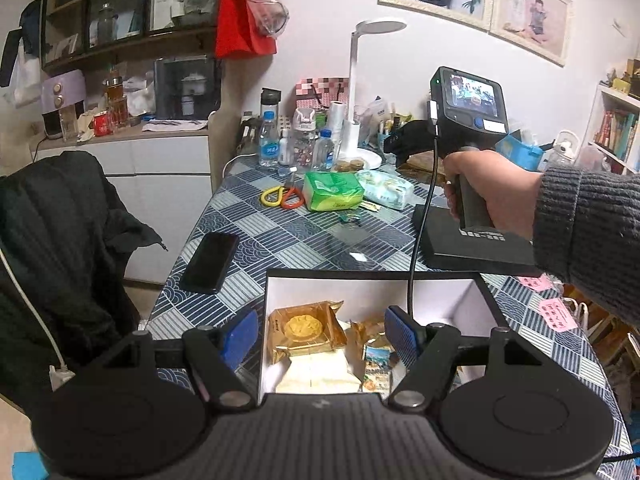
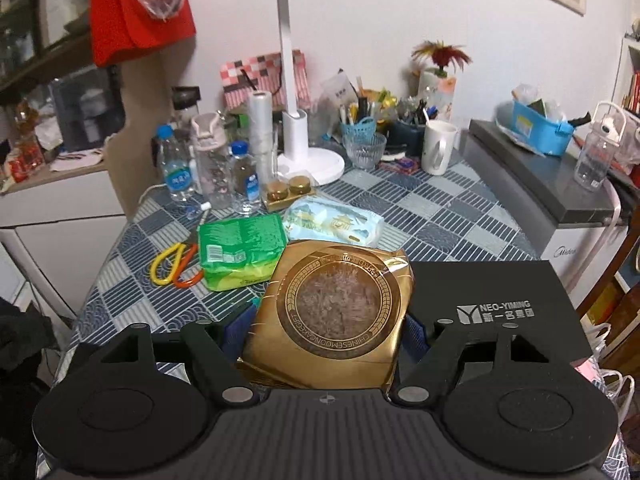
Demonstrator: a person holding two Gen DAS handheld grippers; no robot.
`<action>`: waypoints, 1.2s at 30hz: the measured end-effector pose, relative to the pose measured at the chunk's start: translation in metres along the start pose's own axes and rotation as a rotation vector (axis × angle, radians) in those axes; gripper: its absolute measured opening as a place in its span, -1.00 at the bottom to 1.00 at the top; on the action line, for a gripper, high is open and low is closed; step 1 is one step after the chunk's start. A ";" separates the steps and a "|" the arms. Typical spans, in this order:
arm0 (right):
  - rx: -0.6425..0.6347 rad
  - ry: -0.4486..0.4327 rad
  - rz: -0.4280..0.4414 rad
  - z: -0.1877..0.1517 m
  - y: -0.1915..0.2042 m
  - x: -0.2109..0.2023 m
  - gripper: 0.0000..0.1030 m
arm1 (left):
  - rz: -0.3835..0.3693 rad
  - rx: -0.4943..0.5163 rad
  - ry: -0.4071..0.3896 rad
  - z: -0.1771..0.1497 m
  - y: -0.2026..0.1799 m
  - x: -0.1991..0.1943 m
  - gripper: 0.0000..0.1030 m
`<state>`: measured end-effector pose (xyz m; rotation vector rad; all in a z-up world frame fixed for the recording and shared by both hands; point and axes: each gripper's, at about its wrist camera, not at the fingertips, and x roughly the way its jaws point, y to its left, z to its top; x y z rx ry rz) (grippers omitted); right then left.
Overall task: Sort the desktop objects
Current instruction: 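Carry the gold mooncake packet with the right gripper over the white box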
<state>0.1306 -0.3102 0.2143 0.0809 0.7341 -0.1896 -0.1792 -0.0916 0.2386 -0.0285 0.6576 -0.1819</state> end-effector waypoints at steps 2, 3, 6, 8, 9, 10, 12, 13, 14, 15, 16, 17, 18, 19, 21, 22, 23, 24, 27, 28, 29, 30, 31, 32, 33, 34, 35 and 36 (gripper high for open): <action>0.002 -0.012 0.007 -0.004 -0.001 -0.014 0.42 | -0.003 0.004 -0.005 -0.002 0.000 -0.006 0.61; 0.004 -0.016 0.010 -0.006 -0.002 -0.019 0.42 | -0.004 0.007 -0.009 -0.003 0.000 -0.009 0.61; 0.007 -0.031 0.010 -0.013 -0.004 -0.035 0.42 | -0.007 0.013 -0.017 -0.006 0.000 -0.019 0.61; 0.009 -0.041 0.004 -0.019 -0.005 -0.046 0.42 | -0.008 0.016 -0.022 -0.008 0.001 -0.024 0.61; 0.013 -0.042 0.004 -0.022 -0.005 -0.051 0.42 | -0.011 0.018 -0.023 -0.008 0.002 -0.026 0.61; 0.015 -0.043 0.006 -0.026 -0.006 -0.055 0.42 | -0.015 0.021 -0.024 -0.009 0.002 -0.029 0.61; 0.019 -0.045 0.004 -0.035 -0.006 -0.065 0.42 | -0.021 0.028 -0.028 -0.011 0.003 -0.034 0.61; 0.021 -0.046 0.003 -0.038 -0.007 -0.069 0.42 | -0.025 0.034 -0.030 -0.011 0.004 -0.036 0.61; 0.023 -0.047 0.003 -0.042 -0.007 -0.073 0.42 | -0.029 0.040 -0.031 -0.012 0.004 -0.039 0.61; 0.027 -0.049 0.003 -0.046 -0.007 -0.078 0.42 | -0.033 0.046 -0.032 -0.013 0.005 -0.041 0.61; 0.031 -0.049 0.003 -0.050 -0.008 -0.082 0.42 | -0.036 0.052 -0.033 -0.014 0.005 -0.043 0.61; 0.037 -0.050 0.005 -0.053 -0.009 -0.086 0.42 | -0.038 0.057 -0.034 -0.015 0.006 -0.044 0.61; 0.043 -0.052 0.006 -0.057 -0.009 -0.090 0.42 | -0.040 0.062 -0.035 -0.017 0.006 -0.046 0.61; 0.042 -0.054 0.007 -0.060 -0.009 -0.094 0.42 | -0.042 0.067 -0.036 -0.018 0.007 -0.048 0.61; 0.038 -0.060 0.006 -0.067 -0.009 -0.100 0.42 | -0.041 0.075 -0.036 -0.020 0.006 -0.052 0.61; 0.036 -0.060 0.009 -0.069 -0.009 -0.103 0.42 | -0.040 0.078 -0.035 -0.020 0.006 -0.053 0.61; 0.033 -0.061 0.013 -0.071 -0.008 -0.105 0.42 | -0.038 0.081 -0.036 -0.020 0.006 -0.055 0.61; 0.031 -0.061 0.016 -0.074 -0.008 -0.108 0.42 | -0.033 0.083 -0.041 -0.021 0.006 -0.057 0.61; 0.003 -0.080 0.029 -0.082 -0.005 -0.117 0.42 | -0.015 0.081 -0.051 -0.021 0.004 -0.061 0.61; -0.008 -0.085 0.033 -0.083 -0.004 -0.119 0.42 | -0.010 0.077 -0.051 -0.021 0.004 -0.061 0.61; -0.018 -0.091 0.039 -0.085 -0.002 -0.122 0.42 | -0.006 0.073 -0.052 -0.022 0.003 -0.062 0.61; -0.028 -0.096 0.045 -0.087 -0.001 -0.124 0.42 | -0.001 0.069 -0.054 -0.022 0.002 -0.063 0.61; -0.035 -0.098 0.057 -0.089 -0.001 -0.127 0.42 | 0.005 0.065 -0.056 -0.022 0.000 -0.064 0.61; -0.036 -0.100 0.068 -0.091 -0.001 -0.129 0.42 | 0.013 0.061 -0.059 -0.022 -0.002 -0.065 0.61; -0.036 -0.101 0.078 -0.092 -0.001 -0.132 0.42 | 0.020 0.056 -0.061 -0.021 -0.004 -0.067 0.61; -0.038 -0.098 0.090 -0.094 -0.003 -0.134 0.42 | 0.025 0.051 -0.062 -0.021 -0.006 -0.068 0.61; -0.038 -0.097 0.101 -0.096 -0.005 -0.137 0.42 | 0.028 0.046 -0.064 -0.020 -0.008 -0.070 0.61; -0.038 -0.097 0.112 -0.097 -0.008 -0.140 0.42 | 0.031 0.043 -0.070 -0.020 -0.010 -0.072 0.61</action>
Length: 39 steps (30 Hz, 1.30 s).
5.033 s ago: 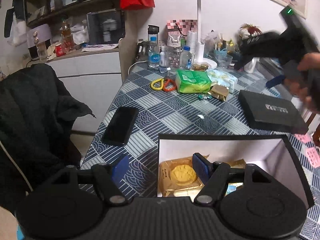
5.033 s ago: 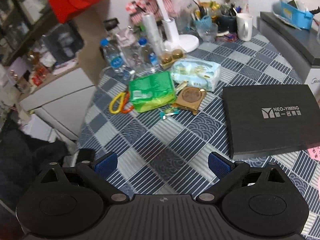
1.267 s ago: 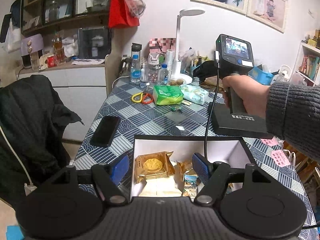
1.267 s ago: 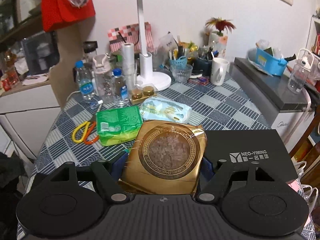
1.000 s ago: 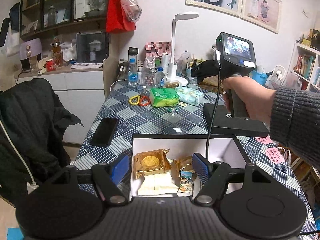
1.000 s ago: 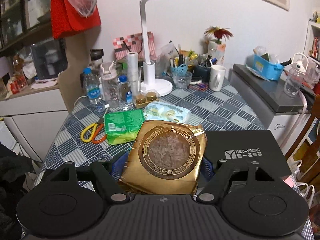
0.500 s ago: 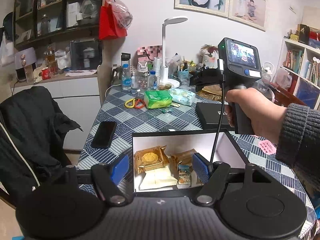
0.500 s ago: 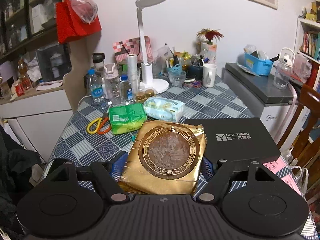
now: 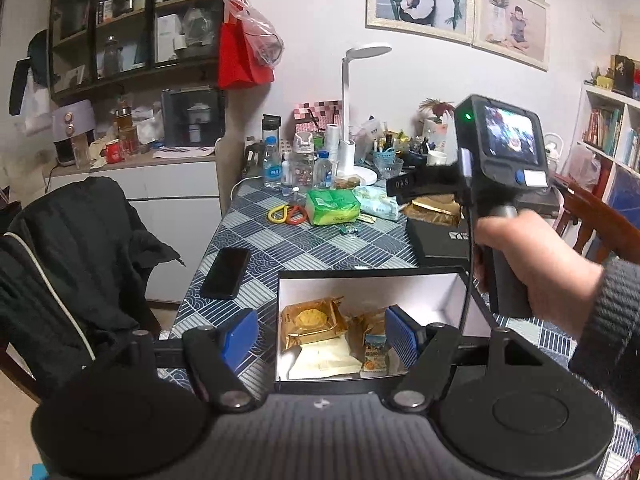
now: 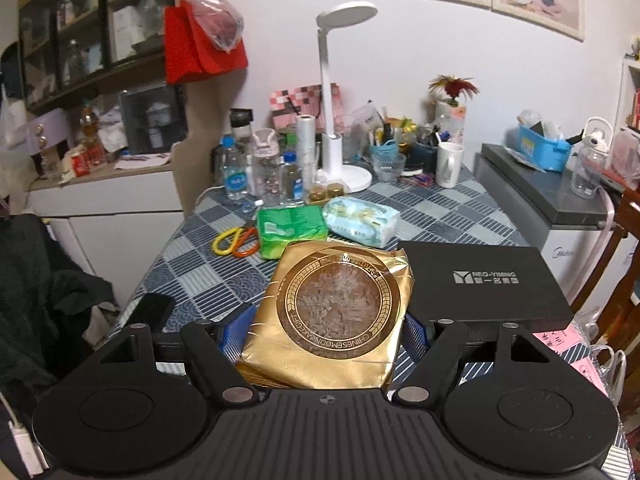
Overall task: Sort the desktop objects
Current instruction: 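Carry the gold mooncake packet with the right gripper over the white box, then lower the gold packet into the box and open the right gripper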
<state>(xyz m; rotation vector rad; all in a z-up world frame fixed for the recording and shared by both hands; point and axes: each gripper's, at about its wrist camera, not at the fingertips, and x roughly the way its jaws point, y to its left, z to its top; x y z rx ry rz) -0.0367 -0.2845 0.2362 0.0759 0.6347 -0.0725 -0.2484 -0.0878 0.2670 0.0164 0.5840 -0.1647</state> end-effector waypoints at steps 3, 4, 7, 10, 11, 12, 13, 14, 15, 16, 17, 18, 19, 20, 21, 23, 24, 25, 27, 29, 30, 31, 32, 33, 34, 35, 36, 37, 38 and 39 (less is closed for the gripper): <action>0.005 0.026 0.035 -0.006 -0.011 -0.006 0.42 | 0.024 -0.010 -0.011 -0.001 -0.007 -0.005 0.61; 0.009 0.045 0.051 -0.010 -0.015 -0.006 0.43 | 0.028 -0.018 -0.009 -0.001 -0.009 -0.006 0.61; 0.016 0.100 0.090 -0.021 -0.026 -0.004 0.43 | 0.045 -0.038 -0.012 -0.002 -0.013 -0.009 0.61; 0.023 0.156 0.115 -0.034 -0.033 0.002 0.43 | 0.065 -0.055 -0.013 -0.003 -0.016 -0.013 0.61; 0.028 0.174 0.123 -0.038 -0.034 0.005 0.43 | 0.070 -0.060 -0.014 -0.004 -0.017 -0.014 0.61; 0.033 0.191 0.131 -0.043 -0.036 0.007 0.43 | 0.075 -0.064 -0.015 -0.004 -0.018 -0.014 0.61; 0.041 0.211 0.143 -0.047 -0.037 0.011 0.43 | 0.082 -0.066 -0.016 -0.004 -0.019 -0.015 0.61; 0.048 0.231 0.152 -0.051 -0.038 0.014 0.43 | 0.089 -0.068 -0.017 -0.004 -0.020 -0.016 0.61; 0.056 0.250 0.160 -0.055 -0.038 0.018 0.43 | 0.094 -0.069 -0.018 -0.004 -0.021 -0.017 0.61; 0.062 0.268 0.164 -0.059 -0.039 0.021 0.43 | 0.099 -0.070 -0.019 -0.004 -0.022 -0.018 0.61; 0.069 0.286 0.168 -0.063 -0.040 0.025 0.43 | 0.104 -0.071 -0.019 -0.005 -0.023 -0.018 0.61; 0.075 0.303 0.171 -0.067 -0.041 0.028 0.43 | 0.108 -0.072 -0.018 -0.005 -0.024 -0.019 0.61; 0.081 0.321 0.175 -0.071 -0.042 0.032 0.43 | 0.112 -0.073 -0.017 -0.005 -0.024 -0.019 0.61; 0.086 0.337 0.175 -0.074 -0.043 0.036 0.43 | 0.116 -0.074 -0.015 -0.006 -0.025 -0.020 0.61; 0.093 0.353 0.174 -0.078 -0.044 0.040 0.43 | 0.120 -0.075 -0.013 -0.006 -0.026 -0.020 0.61; 0.108 0.385 0.171 -0.085 -0.047 0.047 0.43 | 0.129 -0.078 -0.012 -0.007 -0.027 -0.021 0.61; 0.119 0.403 0.172 -0.088 -0.048 0.051 0.43 | 0.133 -0.080 -0.012 -0.007 -0.028 -0.022 0.61; 0.130 0.421 0.173 -0.091 -0.050 0.055 0.43 | 0.138 -0.081 -0.012 -0.007 -0.028 -0.023 0.61; 0.145 0.450 0.171 -0.097 -0.052 0.063 0.43 | 0.146 -0.082 -0.010 -0.007 -0.028 -0.023 0.61; 0.144 0.465 0.160 -0.101 -0.054 0.068 0.43 | 0.153 -0.082 -0.007 -0.007 -0.029 -0.024 0.61; 0.143 0.471 0.153 -0.103 -0.055 0.071 0.43 | 0.156 -0.082 -0.005 -0.007 -0.030 -0.024 0.61; 0.144 0.477 0.147 -0.105 -0.056 0.074 0.43 | 0.159 -0.082 -0.003 -0.008 -0.031 -0.025 0.61; 0.148 0.486 0.140 -0.107 -0.058 0.076 0.43 | 0.161 -0.082 -0.001 -0.008 -0.031 -0.025 0.61; 0.152 0.495 0.137 -0.108 -0.059 0.078 0.43 | 0.164 -0.082 0.000 -0.008 -0.030 -0.025 0.61; 0.155 0.503 0.134 -0.110 -0.061 0.081 0.43 | 0.166 -0.083 0.001 -0.008 -0.030 -0.025 0.61; 0.150 0.506 0.135 -0.111 -0.060 0.082 0.43 | 0.168 -0.084 0.002 -0.008 -0.030 -0.024 0.61; 0.145 0.509 0.135 -0.112 -0.060 0.083 0.43 | 0.169 -0.086 0.004 -0.008 -0.030 -0.024 0.61; 0.138 0.509 0.130 -0.112 -0.058 0.084 0.43 | 0.170 -0.087 0.005 -0.008 -0.029 -0.024 0.61; 0.128 0.508 0.123 -0.113 -0.056 0.084 0.43 | 0.171 -0.087 0.006 -0.008 -0.029 -0.024 0.61; 0.123 0.509 0.120 -0.114 -0.056 0.085 0.44 | 0.172 -0.087 0.006 -0.008 -0.029 -0.024 0.61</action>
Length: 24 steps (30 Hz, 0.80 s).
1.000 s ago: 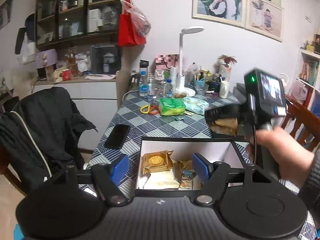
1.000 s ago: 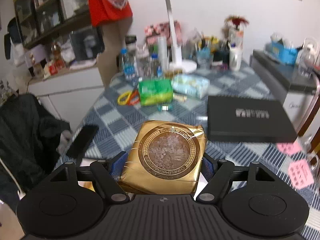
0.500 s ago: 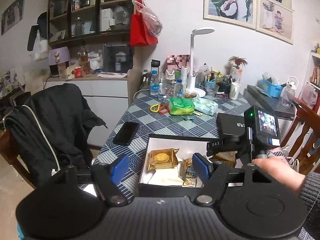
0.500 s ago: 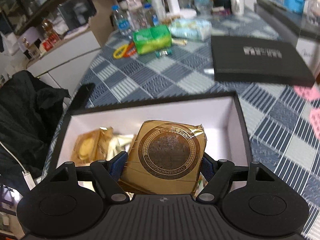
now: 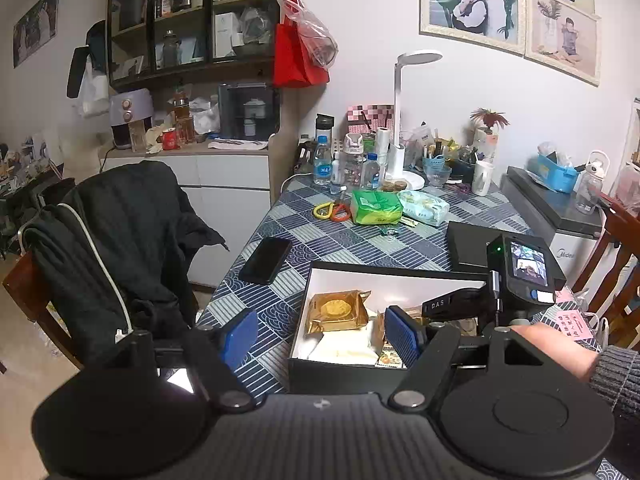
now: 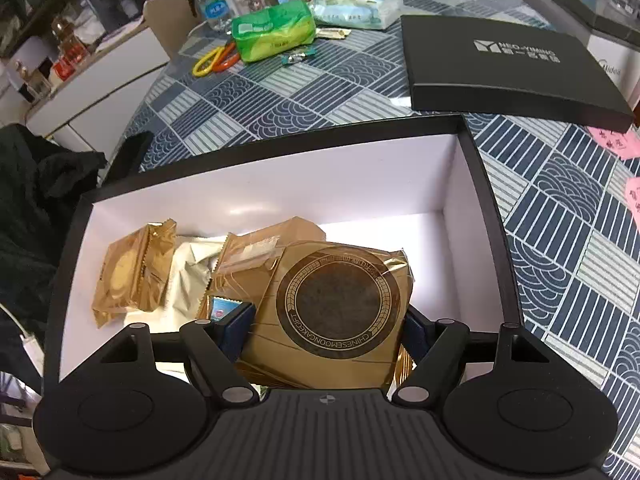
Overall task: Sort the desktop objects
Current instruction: 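Lower the gold packet into the box and open the right gripper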
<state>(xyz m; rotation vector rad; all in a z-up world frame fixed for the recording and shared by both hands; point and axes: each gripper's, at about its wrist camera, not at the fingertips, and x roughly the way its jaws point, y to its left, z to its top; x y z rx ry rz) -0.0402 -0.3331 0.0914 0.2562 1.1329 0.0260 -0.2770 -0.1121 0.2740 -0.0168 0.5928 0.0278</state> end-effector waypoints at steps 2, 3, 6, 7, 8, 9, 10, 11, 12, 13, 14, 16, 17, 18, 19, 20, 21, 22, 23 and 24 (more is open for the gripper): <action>0.005 0.006 -0.003 0.001 -0.001 0.002 0.44 | 0.001 0.003 -0.001 0.000 0.001 0.000 0.61; 0.007 0.007 -0.003 0.001 -0.001 0.003 0.44 | 0.002 0.004 0.000 -0.001 0.001 0.000 0.61; 0.012 0.010 -0.003 0.003 -0.002 0.005 0.45 | 0.001 0.002 0.004 0.000 0.002 0.002 0.61; 0.013 0.011 -0.003 0.004 -0.002 0.005 0.45 | 0.000 0.001 0.006 0.000 0.002 0.003 0.61; 0.014 0.011 -0.004 0.004 -0.001 0.006 0.45 | -0.001 0.000 0.009 0.000 0.002 0.004 0.61; 0.015 0.012 -0.005 0.005 -0.001 0.006 0.45 | -0.003 -0.001 0.012 0.000 0.003 0.005 0.61; 0.016 0.012 -0.006 0.005 -0.001 0.007 0.45 | -0.005 -0.001 0.014 0.000 0.003 0.005 0.61; 0.019 0.014 -0.006 0.006 -0.001 0.007 0.46 | -0.008 -0.002 0.016 0.000 0.003 0.006 0.61; 0.023 0.015 -0.006 0.006 -0.001 0.008 0.47 | -0.010 -0.003 0.018 0.000 0.004 0.007 0.61; 0.027 0.016 -0.004 0.006 -0.001 0.008 0.48 | -0.012 -0.003 0.019 0.000 0.004 0.008 0.61; 0.031 0.016 -0.003 0.007 -0.001 0.008 0.48 | -0.015 -0.002 0.020 0.000 0.005 0.008 0.61; 0.036 0.015 -0.003 0.008 -0.001 0.008 0.48 | -0.019 -0.001 0.023 0.000 0.006 0.010 0.61; 0.039 0.013 -0.003 0.008 -0.002 0.007 0.48 | -0.022 -0.001 0.025 0.000 0.006 0.011 0.61; 0.041 0.012 -0.002 0.009 -0.002 0.007 0.48 | -0.025 -0.002 0.027 0.000 0.007 0.012 0.61; 0.043 0.010 -0.001 0.009 -0.002 0.006 0.48 | -0.028 -0.003 0.029 0.000 0.008 0.013 0.61; 0.047 0.005 0.000 0.010 -0.002 0.005 0.48 | -0.031 -0.004 0.032 0.000 0.008 0.015 0.61; 0.051 0.000 0.001 0.011 -0.002 0.003 0.49 | -0.033 -0.005 0.035 0.000 0.009 0.016 0.61; 0.055 -0.005 0.002 0.012 -0.002 0.002 0.50 | -0.035 -0.007 0.036 -0.001 0.011 0.017 0.61; 0.055 -0.012 0.000 0.013 -0.001 0.000 0.50 | -0.038 -0.009 0.037 -0.001 0.012 0.018 0.61; 0.056 -0.021 -0.002 0.015 -0.001 -0.002 0.50 | -0.040 -0.009 0.037 -0.001 0.013 0.019 0.61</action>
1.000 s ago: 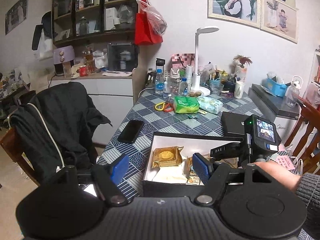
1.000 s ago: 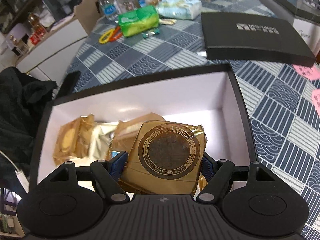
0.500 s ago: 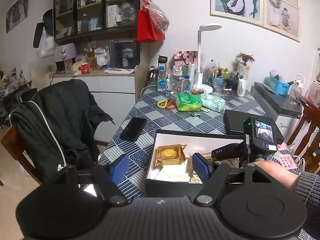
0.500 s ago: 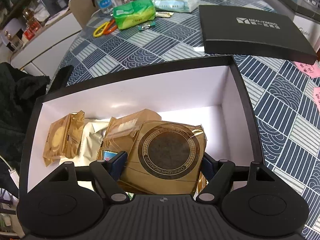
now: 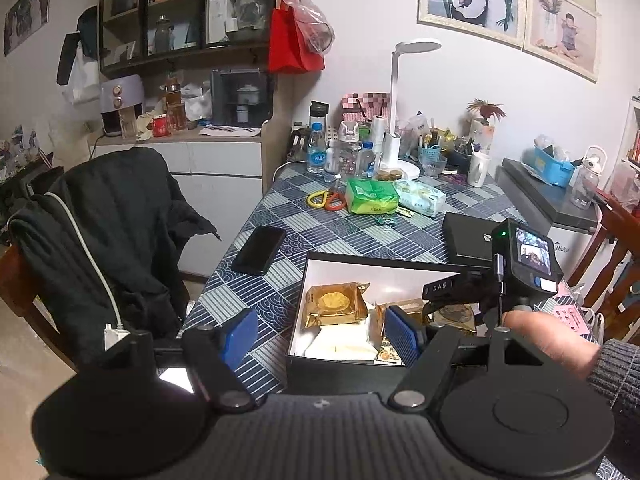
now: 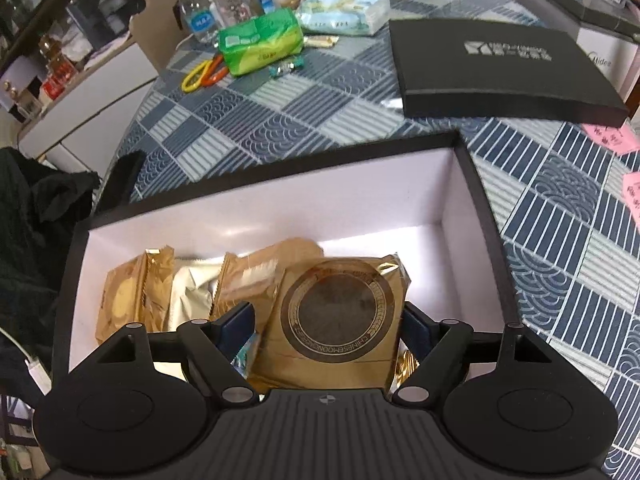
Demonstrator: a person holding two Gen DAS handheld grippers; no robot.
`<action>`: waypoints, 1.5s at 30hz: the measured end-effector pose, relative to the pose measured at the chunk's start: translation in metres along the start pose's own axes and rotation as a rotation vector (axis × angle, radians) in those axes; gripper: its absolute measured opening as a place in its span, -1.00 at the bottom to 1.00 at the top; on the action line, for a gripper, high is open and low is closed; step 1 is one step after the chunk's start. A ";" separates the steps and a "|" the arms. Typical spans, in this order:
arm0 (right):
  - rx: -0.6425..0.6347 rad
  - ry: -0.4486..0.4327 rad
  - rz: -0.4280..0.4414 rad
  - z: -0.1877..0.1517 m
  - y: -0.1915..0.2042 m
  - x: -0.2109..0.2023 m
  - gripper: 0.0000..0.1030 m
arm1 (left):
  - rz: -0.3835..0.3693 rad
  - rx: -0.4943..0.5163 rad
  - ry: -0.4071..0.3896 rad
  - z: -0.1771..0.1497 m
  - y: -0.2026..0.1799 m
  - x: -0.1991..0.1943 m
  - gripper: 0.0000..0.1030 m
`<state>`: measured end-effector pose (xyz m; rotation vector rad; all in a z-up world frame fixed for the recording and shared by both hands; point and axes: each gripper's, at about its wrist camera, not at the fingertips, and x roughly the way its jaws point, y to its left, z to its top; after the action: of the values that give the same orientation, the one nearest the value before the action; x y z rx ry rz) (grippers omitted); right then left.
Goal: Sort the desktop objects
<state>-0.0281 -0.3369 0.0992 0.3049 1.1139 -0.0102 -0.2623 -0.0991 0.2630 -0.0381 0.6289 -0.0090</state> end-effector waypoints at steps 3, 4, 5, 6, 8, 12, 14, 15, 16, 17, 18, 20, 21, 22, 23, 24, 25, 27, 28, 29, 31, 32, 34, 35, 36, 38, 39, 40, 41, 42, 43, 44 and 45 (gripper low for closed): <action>0.014 -0.028 0.003 0.005 0.001 -0.008 0.53 | -0.008 0.000 -0.001 0.001 0.003 0.003 0.61; 0.022 -0.039 0.006 0.007 0.001 -0.012 0.56 | -0.012 0.000 -0.001 0.002 0.004 0.004 0.61; 0.022 -0.052 0.010 0.008 0.002 -0.015 0.56 | -0.015 0.000 -0.001 0.002 0.005 0.005 0.61; 0.023 -0.065 0.014 0.010 0.003 -0.019 0.56 | -0.020 0.000 0.000 0.003 0.005 0.006 0.61; 0.013 -0.090 0.018 0.012 0.006 -0.027 0.57 | -0.031 0.002 0.005 0.004 0.007 0.010 0.61; 0.000 -0.129 0.028 0.011 0.010 -0.044 0.59 | -0.062 0.014 0.022 0.006 0.007 0.018 0.61; -0.003 -0.149 0.030 0.008 0.011 -0.053 0.61 | -0.078 0.025 0.030 0.007 0.006 0.024 0.61; -0.004 -0.159 0.028 0.007 0.010 -0.057 0.63 | -0.086 0.032 0.034 0.008 0.006 0.026 0.61; -0.005 -0.170 0.026 0.005 0.010 -0.062 0.64 | -0.096 0.040 0.040 0.009 0.005 0.029 0.61; -0.008 -0.182 0.018 0.002 0.009 -0.067 0.65 | -0.105 0.047 0.047 0.010 0.005 0.033 0.61; -0.010 -0.194 0.010 -0.001 0.007 -0.072 0.66 | -0.115 0.053 0.054 0.011 0.004 0.036 0.62; -0.015 -0.221 -0.010 -0.007 0.003 -0.083 0.68 | -0.135 0.062 0.072 0.012 0.004 0.044 0.62; -0.016 -0.235 -0.021 -0.011 0.000 -0.089 0.72 | -0.146 0.066 0.082 0.013 0.003 0.048 0.62; -0.018 -0.250 -0.033 -0.014 -0.003 -0.095 0.77 | -0.159 0.069 0.093 0.014 0.002 0.052 0.62; -0.020 -0.266 -0.051 -0.019 -0.006 -0.101 0.77 | -0.171 0.073 0.105 0.015 0.001 0.057 0.62; -0.023 -0.281 -0.070 -0.023 -0.010 -0.107 0.77 | -0.181 0.077 0.116 0.016 0.000 0.062 0.62; -0.025 -0.297 -0.089 -0.028 -0.013 -0.113 0.77 | -0.191 0.081 0.126 0.017 -0.001 0.067 0.62; -0.024 -0.317 -0.125 -0.037 -0.021 -0.123 0.77 | -0.216 0.087 0.143 0.020 -0.005 0.075 0.62; -0.016 -0.323 -0.139 -0.042 -0.026 -0.127 0.77 | -0.226 0.091 0.147 0.021 -0.007 0.078 0.62; -0.008 -0.329 -0.153 -0.046 -0.031 -0.132 0.77 | -0.233 0.098 0.152 0.023 -0.011 0.082 0.62; 0.012 -0.327 -0.175 -0.055 -0.043 -0.138 0.77 | -0.240 0.116 0.163 0.026 -0.019 0.087 0.62; 0.023 -0.327 -0.184 -0.059 -0.049 -0.141 0.78 | -0.240 0.130 0.170 0.027 -0.025 0.089 0.62; 0.049 -0.330 -0.196 -0.066 -0.062 -0.147 0.78 | -0.244 0.159 0.176 0.027 -0.035 0.091 0.62; 0.060 -0.330 -0.201 -0.069 -0.067 -0.149 0.78 | -0.246 0.171 0.178 0.027 -0.040 0.092 0.62; 0.072 -0.329 -0.201 -0.071 -0.074 -0.151 0.78 | -0.250 0.180 0.184 0.026 -0.045 0.093 0.62; 0.089 -0.331 -0.197 -0.075 -0.085 -0.153 0.78 | -0.255 0.190 0.205 0.026 -0.057 0.096 0.62; 0.096 -0.332 -0.195 -0.076 -0.091 -0.154 0.78 | -0.255 0.193 0.214 0.026 -0.062 0.097 0.62; 0.103 -0.333 -0.192 -0.077 -0.097 -0.154 0.78 | -0.254 0.195 0.221 0.026 -0.068 0.099 0.62; 0.110 -0.334 -0.189 -0.078 -0.102 -0.154 0.78 | -0.250 0.199 0.226 0.027 -0.074 0.100 0.62; 0.116 -0.333 -0.184 -0.077 -0.110 -0.153 0.78 | -0.246 0.202 0.231 0.028 -0.081 0.102 0.62; 0.119 -0.331 -0.179 -0.076 -0.116 -0.153 0.78 | -0.241 0.205 0.234 0.029 -0.088 0.103 0.62; 0.120 -0.327 -0.168 -0.074 -0.124 -0.152 0.78 | -0.232 0.209 0.232 0.030 -0.096 0.104 0.62; 0.117 -0.324 -0.160 -0.071 -0.130 -0.150 0.78 | -0.222 0.212 0.230 0.031 -0.104 0.106 0.62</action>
<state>-0.1785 -0.4654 0.1721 0.3059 0.8147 -0.2589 -0.1583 -0.2045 0.2298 0.0997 0.8477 -0.2981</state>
